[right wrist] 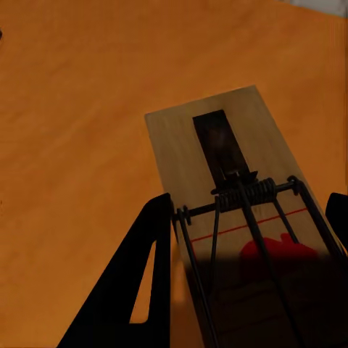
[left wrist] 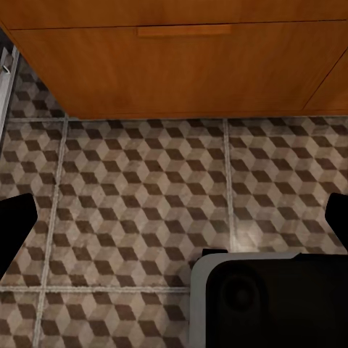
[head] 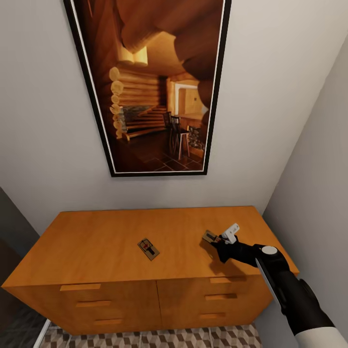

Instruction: Take the four mousetraps from the cabinet in the bathroom and place them on the bathroom floor. Make sure all four end up on the same floor surface, and ensure that at least two of them are either under or directly next to the same bathroom sink.

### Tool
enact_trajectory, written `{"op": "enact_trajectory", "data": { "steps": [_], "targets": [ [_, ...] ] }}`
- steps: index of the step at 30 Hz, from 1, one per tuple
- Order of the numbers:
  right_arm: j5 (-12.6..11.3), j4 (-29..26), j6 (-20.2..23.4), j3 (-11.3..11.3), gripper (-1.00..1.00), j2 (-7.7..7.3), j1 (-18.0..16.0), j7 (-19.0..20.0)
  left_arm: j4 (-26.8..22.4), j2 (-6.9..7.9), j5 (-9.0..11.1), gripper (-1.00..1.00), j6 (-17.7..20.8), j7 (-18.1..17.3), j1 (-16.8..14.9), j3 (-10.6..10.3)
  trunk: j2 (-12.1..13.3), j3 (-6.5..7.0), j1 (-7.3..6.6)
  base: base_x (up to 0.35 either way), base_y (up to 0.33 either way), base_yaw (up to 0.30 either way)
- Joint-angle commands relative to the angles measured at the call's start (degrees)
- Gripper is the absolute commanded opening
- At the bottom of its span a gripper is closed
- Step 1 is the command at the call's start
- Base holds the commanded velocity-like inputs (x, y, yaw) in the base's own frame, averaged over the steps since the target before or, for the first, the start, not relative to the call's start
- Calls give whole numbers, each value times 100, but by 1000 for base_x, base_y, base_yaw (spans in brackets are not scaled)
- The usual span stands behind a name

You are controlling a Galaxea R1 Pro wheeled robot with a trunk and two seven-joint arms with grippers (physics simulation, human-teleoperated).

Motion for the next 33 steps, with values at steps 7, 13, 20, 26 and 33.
{"op": "enact_trajectory", "data": {
  "steps": [7,13,20,26,33],
  "targets": [
    [41,-79,43,7,-100,-8,-5,34,9,1,47,100,-15,-59,-4,17,-11,-10,4,0,0,0],
    [41,-85,45,8,-100,-11,-5,35,10,1,47,100,-15,-59,-4,17,-11,-10,4,0,0,0],
    [41,-85,46,14,-100,-11,-5,35,9,1,47,100,-15,-59,-4,17,-11,-10,4,0,0,0],
    [41,-85,46,17,-100,-11,-5,35,10,1,47,100,-15,-59,-4,17,-11,-10,4,0,0,0],
    [41,-85,46,23,-100,-11,-5,35,10,1,47,100,-15,-59,-4,17,-11,-10,4,-51,0,0]
  ]
}}
